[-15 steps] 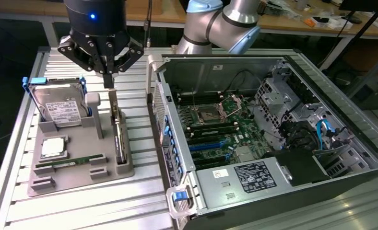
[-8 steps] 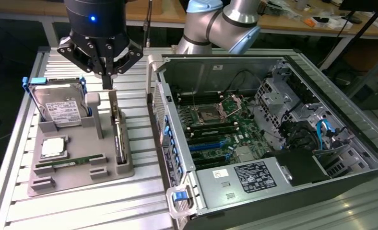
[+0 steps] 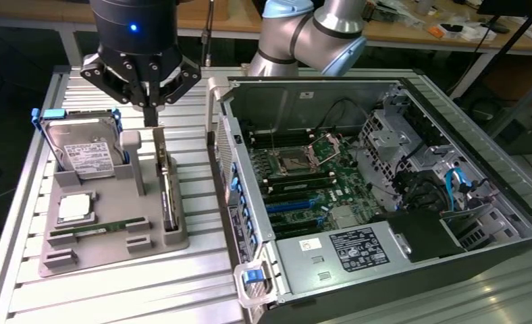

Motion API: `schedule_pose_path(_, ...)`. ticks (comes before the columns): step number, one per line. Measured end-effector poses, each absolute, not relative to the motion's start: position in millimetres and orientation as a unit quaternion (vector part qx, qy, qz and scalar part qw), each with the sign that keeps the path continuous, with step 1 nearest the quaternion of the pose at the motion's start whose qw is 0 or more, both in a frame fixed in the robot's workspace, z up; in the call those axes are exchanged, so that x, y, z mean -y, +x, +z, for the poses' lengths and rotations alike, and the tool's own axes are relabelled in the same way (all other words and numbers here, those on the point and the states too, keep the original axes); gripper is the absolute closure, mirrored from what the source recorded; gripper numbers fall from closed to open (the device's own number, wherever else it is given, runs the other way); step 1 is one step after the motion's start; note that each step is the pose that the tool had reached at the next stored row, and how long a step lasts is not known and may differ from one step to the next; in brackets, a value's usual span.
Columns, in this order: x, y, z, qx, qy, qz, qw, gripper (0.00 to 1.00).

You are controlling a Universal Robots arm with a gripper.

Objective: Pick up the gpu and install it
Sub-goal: 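Reach for the gpu, then pick up the gpu and move the gpu toward the slot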

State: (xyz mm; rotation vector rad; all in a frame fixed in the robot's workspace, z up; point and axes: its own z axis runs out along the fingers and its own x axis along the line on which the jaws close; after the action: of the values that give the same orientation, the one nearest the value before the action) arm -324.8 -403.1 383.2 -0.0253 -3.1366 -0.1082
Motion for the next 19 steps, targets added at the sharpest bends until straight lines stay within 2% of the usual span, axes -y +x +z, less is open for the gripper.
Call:
schedule_pose_path(6, 403.1, -324.7, 383.1, 0.998, 0.044, -0.034, 0.003, 0.89)
schedule_pose_path(19, 403.1, -324.7, 383.1, 0.998, 0.045, -0.034, 0.003, 0.89)
